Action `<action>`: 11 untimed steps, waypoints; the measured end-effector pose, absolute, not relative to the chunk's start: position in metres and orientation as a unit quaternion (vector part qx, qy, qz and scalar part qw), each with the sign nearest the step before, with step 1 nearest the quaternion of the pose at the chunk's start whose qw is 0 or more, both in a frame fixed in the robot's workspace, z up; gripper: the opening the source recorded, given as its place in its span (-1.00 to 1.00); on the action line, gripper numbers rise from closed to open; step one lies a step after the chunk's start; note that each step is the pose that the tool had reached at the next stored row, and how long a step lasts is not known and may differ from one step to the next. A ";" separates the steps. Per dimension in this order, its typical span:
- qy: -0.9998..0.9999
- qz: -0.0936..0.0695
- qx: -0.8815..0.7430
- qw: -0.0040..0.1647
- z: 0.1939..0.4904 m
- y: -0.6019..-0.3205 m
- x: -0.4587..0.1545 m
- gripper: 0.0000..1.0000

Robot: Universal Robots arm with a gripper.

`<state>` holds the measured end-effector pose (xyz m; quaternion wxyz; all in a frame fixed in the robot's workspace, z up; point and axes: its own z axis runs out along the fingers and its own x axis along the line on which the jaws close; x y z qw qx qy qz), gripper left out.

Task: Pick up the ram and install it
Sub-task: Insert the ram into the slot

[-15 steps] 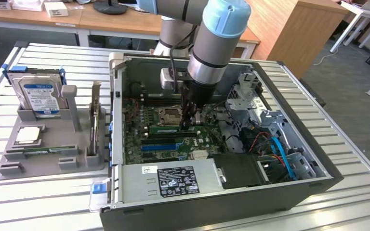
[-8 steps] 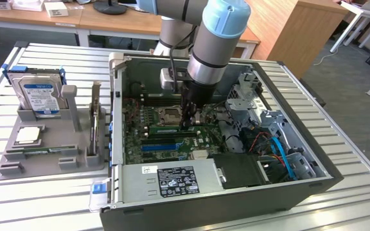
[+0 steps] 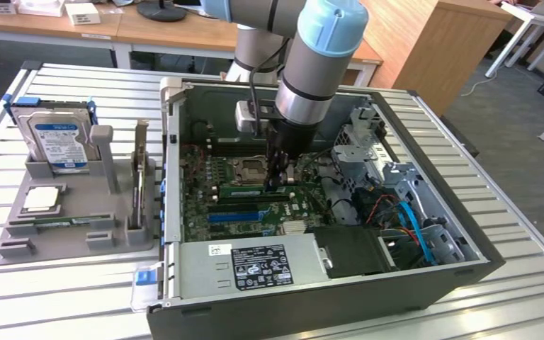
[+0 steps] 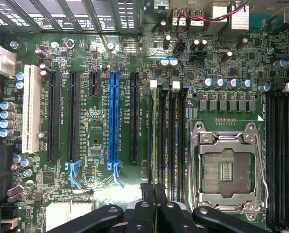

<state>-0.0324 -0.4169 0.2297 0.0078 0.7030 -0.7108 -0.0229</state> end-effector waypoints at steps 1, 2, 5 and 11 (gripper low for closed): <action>-0.711 -0.023 0.703 0.008 0.230 -0.417 -0.032 -0.76; -0.711 -0.023 0.703 0.008 0.230 -0.417 -0.032 -0.76; -0.711 -0.023 0.703 0.008 0.230 -0.417 -0.032 -0.76; -0.711 -0.023 0.703 0.008 0.229 -0.417 -0.032 -0.76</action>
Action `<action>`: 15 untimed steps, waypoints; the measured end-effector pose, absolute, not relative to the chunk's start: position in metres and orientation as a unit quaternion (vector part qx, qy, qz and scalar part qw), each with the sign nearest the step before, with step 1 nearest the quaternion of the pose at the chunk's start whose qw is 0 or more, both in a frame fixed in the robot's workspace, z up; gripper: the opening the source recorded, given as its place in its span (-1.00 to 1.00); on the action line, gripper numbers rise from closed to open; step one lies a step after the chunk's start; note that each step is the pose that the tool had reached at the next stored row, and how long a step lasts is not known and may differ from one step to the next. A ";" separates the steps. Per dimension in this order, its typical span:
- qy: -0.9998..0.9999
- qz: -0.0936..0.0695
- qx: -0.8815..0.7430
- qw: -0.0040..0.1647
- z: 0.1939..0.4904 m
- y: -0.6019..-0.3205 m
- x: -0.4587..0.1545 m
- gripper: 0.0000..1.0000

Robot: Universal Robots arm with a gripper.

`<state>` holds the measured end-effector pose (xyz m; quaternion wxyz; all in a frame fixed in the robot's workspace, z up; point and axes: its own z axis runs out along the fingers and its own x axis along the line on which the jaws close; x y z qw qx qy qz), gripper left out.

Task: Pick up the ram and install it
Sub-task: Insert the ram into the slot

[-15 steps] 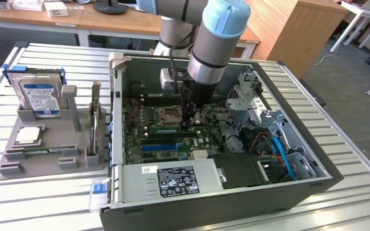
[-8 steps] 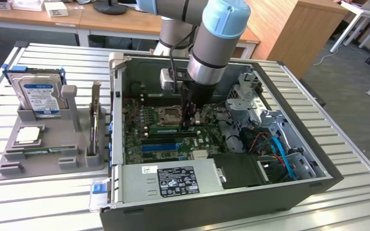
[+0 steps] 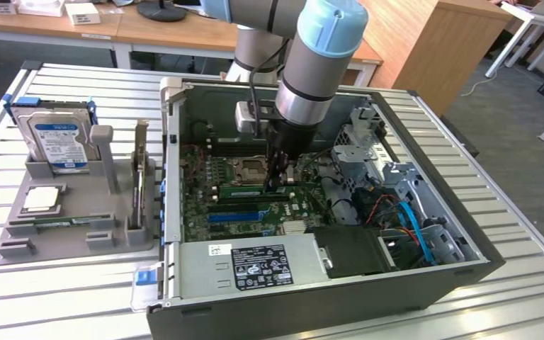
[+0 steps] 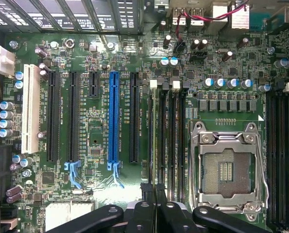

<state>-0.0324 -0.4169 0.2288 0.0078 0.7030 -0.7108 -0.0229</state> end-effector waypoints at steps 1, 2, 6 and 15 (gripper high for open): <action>-0.711 -0.023 0.703 0.008 0.229 -0.417 -0.032 -0.76; -0.711 -0.023 0.703 0.008 0.229 -0.417 -0.032 -0.76; -0.711 -0.023 0.703 0.008 0.228 -0.417 -0.032 -0.76; -0.711 -0.023 0.703 0.008 0.225 -0.417 -0.032 -0.76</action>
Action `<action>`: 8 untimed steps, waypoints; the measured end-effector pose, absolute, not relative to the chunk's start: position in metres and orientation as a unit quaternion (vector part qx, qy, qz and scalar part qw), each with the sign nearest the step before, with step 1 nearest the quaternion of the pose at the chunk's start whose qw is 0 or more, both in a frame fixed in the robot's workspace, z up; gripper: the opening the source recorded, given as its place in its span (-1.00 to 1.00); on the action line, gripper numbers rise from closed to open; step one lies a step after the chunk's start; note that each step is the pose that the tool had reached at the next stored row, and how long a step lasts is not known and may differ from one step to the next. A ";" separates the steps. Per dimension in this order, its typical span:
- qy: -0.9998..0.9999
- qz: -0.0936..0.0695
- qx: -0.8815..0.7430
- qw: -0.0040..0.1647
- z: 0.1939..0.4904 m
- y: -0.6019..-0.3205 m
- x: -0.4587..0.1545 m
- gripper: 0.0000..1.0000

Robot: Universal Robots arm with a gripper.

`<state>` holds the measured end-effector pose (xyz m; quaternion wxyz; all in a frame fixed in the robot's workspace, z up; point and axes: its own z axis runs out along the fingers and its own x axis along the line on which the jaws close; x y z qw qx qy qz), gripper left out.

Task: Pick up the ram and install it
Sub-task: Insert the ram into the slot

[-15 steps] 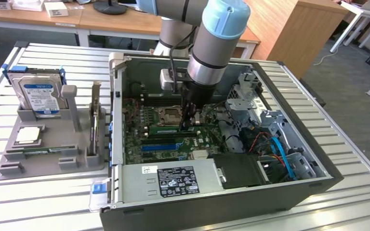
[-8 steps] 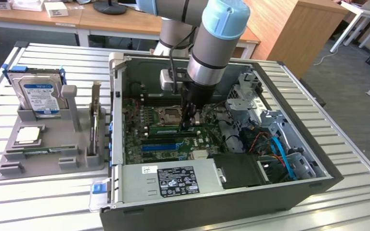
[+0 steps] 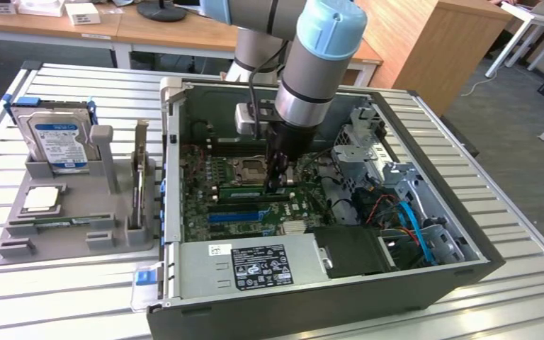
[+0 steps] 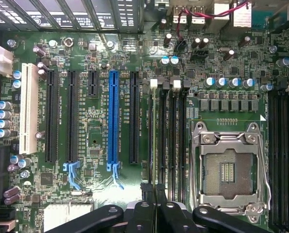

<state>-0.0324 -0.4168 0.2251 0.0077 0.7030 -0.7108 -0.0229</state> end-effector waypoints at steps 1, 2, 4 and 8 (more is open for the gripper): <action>-0.711 -0.023 0.703 0.008 0.225 -0.417 -0.032 -0.76; -0.711 -0.023 0.703 0.008 0.224 -0.417 -0.032 -0.76; -0.711 -0.023 0.703 0.008 0.223 -0.417 -0.032 -0.76; -0.711 -0.023 0.703 0.008 0.223 -0.417 -0.032 -0.76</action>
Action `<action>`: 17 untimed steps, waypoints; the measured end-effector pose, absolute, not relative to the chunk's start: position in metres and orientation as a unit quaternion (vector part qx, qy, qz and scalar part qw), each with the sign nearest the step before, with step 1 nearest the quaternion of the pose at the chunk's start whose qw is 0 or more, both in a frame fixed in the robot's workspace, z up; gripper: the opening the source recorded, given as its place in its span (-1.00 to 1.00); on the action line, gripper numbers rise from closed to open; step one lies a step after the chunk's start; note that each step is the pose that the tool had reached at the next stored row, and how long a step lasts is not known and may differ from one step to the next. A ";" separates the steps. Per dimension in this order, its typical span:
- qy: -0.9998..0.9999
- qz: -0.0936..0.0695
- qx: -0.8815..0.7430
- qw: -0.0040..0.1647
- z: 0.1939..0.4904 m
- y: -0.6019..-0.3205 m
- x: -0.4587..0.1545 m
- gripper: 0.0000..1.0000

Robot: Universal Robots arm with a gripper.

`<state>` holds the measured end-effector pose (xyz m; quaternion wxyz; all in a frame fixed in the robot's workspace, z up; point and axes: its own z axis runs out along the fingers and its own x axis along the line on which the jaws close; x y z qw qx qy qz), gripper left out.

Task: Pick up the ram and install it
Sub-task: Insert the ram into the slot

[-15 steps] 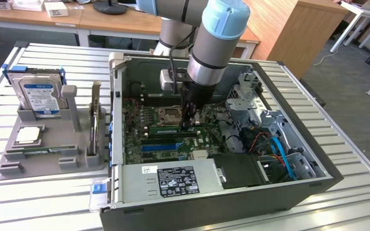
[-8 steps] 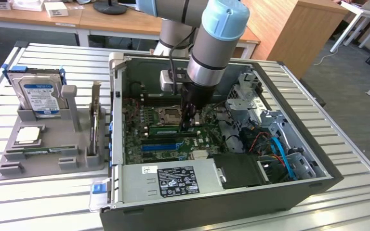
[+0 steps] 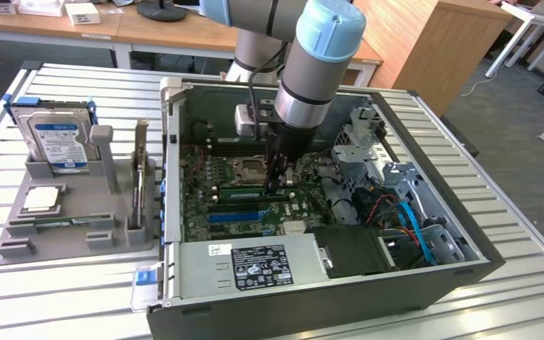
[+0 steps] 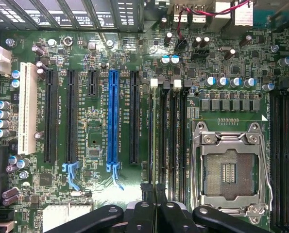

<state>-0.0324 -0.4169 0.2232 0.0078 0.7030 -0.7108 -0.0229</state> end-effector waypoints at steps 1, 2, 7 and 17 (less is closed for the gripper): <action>-0.711 -0.023 0.703 0.008 0.223 -0.417 -0.032 -0.76; -0.711 -0.023 0.703 0.008 0.223 -0.417 -0.032 -0.75; -0.711 -0.023 0.703 0.008 0.223 -0.417 -0.032 -0.51; -0.711 -0.023 0.703 0.008 0.234 -0.417 -0.032 -0.38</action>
